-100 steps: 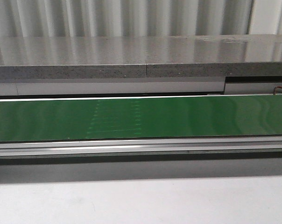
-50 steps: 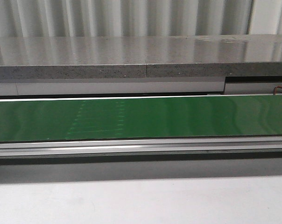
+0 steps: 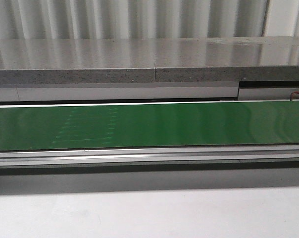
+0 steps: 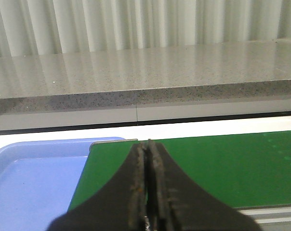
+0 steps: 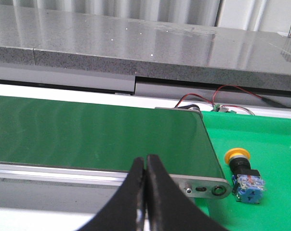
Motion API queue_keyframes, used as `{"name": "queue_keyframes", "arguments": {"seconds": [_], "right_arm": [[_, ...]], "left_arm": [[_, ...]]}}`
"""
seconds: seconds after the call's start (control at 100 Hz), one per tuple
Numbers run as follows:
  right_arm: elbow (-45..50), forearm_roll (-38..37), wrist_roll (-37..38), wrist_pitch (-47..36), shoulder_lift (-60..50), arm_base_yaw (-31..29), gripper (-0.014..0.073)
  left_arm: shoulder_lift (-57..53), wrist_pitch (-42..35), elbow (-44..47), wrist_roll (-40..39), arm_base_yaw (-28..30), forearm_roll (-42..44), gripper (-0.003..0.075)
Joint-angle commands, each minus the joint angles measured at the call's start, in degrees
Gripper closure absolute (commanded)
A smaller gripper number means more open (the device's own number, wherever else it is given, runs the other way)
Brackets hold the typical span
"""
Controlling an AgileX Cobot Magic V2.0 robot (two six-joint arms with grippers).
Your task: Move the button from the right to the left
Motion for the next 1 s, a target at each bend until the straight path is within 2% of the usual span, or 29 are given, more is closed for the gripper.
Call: {"name": "queue_keyframes", "arguments": {"seconds": [0.0,0.16,0.38,0.99], "right_arm": [[-4.09,-0.51,-0.44,-3.21,-1.07,-0.07,0.0659],[-10.59,-0.51,-0.44,1.13,-0.52,-0.07,0.0659],[-20.39,-0.51,-0.44,11.59,5.17,-0.07,0.0659],[-37.53,1.67,-0.34,24.71,39.25,0.01,0.0659]], "left_arm": [[-1.84,-4.34,2.31,-0.42,-0.45,-0.35,0.0741],[-1.84,-4.34,2.31,-0.42,-0.45,-0.35,0.0741],[-1.84,-4.34,2.31,-0.42,-0.45,-0.35,0.0741],[-1.84,-4.34,2.31,-0.42,-0.45,-0.35,0.0741]]}}
